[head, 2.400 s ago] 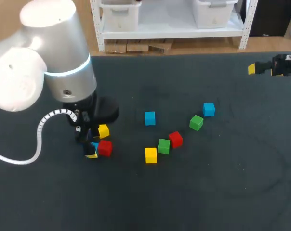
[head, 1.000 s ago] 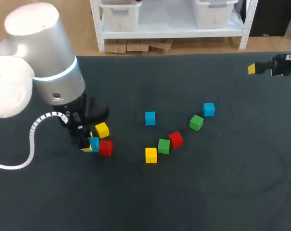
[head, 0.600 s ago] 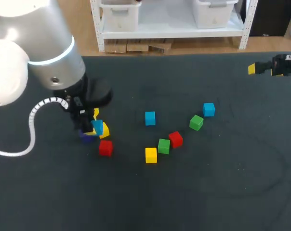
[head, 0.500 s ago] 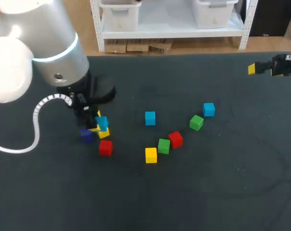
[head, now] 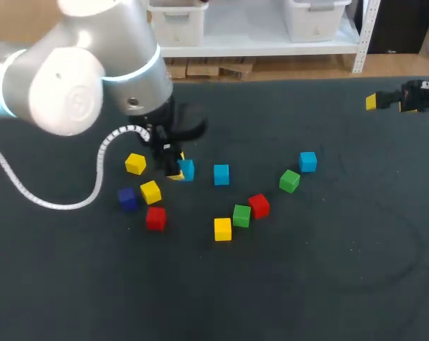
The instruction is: Place the blue cubes, place green cubes on the blue cubes, place the yellow cubes on the green cubes, then place the red cubes on the yellow cubes, and place purple cube on the red cubes.
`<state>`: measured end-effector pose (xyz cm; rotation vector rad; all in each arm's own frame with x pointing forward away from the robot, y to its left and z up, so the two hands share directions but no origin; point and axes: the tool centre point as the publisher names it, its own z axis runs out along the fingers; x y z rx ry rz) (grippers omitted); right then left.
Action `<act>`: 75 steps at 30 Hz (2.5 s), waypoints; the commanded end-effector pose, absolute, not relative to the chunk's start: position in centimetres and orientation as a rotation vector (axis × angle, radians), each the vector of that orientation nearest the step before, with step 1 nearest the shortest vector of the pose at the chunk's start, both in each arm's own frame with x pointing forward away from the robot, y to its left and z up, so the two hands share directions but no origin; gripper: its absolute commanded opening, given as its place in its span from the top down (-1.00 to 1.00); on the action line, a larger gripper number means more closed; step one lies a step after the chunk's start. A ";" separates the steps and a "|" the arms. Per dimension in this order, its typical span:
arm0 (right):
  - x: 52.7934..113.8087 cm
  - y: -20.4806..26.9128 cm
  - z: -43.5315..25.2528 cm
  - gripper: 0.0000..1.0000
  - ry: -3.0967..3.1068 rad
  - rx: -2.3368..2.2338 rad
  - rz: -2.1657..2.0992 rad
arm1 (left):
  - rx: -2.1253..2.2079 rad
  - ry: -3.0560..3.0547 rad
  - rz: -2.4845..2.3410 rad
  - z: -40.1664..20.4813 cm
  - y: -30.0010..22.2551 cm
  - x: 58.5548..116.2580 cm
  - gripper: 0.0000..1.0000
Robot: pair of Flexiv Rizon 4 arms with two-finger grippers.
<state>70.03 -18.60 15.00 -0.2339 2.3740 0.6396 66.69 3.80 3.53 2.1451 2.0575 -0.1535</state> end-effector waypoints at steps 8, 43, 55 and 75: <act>70.0 -18.5 15.0 -1.00 2.374 -0.232 0.636 | 2.165 2.113 -0.226 1.4 1.5 69.5 1.00; 70.0 -18.5 15.0 -1.00 2.374 -0.232 0.636 | 2.082 2.255 -0.237 -0.4 1.6 69.1 1.00; 70.0 -18.5 15.0 -1.00 2.374 -0.232 0.636 | 2.078 2.259 -0.253 -0.7 1.5 69.2 1.00; 70.0 -18.5 15.0 -1.00 2.374 -0.232 0.636 | 2.085 2.268 -0.255 -1.0 1.5 69.5 1.00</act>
